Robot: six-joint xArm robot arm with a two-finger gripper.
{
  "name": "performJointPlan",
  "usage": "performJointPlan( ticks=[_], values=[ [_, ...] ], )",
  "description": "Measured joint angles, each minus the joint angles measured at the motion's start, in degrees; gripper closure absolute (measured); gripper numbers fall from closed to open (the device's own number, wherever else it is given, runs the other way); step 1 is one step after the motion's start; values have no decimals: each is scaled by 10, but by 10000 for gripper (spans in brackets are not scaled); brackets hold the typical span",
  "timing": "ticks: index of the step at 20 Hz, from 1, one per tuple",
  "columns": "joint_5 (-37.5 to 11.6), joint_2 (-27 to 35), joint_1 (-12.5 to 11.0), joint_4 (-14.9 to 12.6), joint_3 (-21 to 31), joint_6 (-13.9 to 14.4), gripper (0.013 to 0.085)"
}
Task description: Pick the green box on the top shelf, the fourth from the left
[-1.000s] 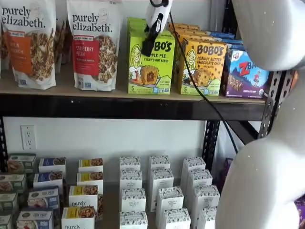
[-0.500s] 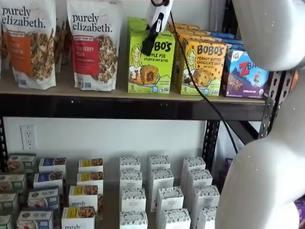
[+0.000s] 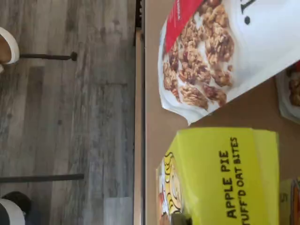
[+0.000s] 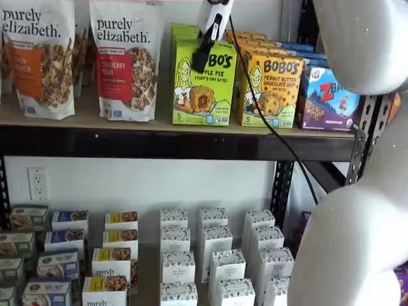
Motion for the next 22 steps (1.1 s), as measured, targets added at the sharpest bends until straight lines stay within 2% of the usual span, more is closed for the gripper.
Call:
performJointPlan(
  ticks=[8, 22],
  values=[
    [39, -25, 0, 1, 0, 7, 690],
    [24, -141, -17, 45, 112, -3, 690]
  ],
)
